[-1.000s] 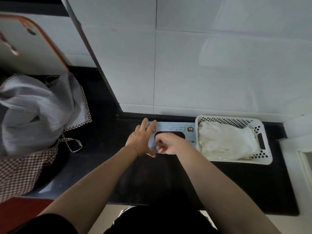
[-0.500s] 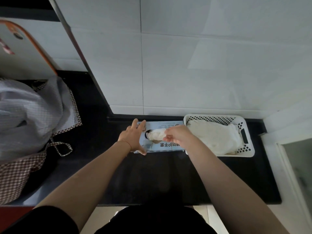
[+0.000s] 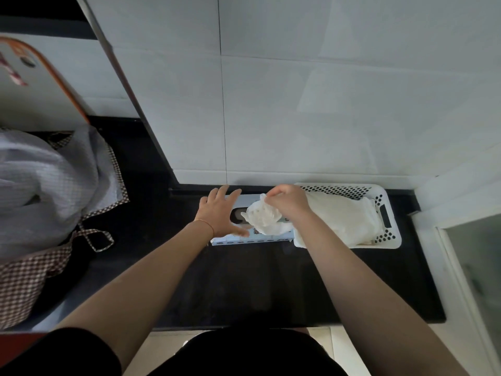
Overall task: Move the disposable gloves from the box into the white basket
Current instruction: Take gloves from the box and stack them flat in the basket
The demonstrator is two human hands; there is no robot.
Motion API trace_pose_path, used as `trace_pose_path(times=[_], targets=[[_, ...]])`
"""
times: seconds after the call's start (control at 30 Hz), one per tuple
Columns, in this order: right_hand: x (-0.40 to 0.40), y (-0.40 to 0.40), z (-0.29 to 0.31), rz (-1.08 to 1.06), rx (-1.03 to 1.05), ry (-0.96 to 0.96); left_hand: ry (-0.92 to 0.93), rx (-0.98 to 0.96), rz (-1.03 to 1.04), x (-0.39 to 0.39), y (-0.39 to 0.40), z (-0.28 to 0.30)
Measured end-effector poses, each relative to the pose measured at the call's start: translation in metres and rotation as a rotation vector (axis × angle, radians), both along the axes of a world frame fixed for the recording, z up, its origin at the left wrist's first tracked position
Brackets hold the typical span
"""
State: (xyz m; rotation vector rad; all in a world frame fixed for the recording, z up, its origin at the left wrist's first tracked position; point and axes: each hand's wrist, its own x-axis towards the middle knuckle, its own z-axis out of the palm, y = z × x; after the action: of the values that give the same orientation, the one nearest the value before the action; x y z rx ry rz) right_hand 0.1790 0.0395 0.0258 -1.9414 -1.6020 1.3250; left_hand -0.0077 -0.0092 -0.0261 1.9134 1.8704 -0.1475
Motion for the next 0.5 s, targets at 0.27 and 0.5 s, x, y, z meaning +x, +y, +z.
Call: trace_pose_path(times=[0.27,0.5], targets=[[-0.011,0.003,0.01,0.086,0.037,0.119,-0.442,0.076,0.243,0.023,0.005,0.016],[0.004,0.004,-0.007,0.063,0.051,0.008,-0.545,0.12,0.453,0.006,0.008,0.02]])
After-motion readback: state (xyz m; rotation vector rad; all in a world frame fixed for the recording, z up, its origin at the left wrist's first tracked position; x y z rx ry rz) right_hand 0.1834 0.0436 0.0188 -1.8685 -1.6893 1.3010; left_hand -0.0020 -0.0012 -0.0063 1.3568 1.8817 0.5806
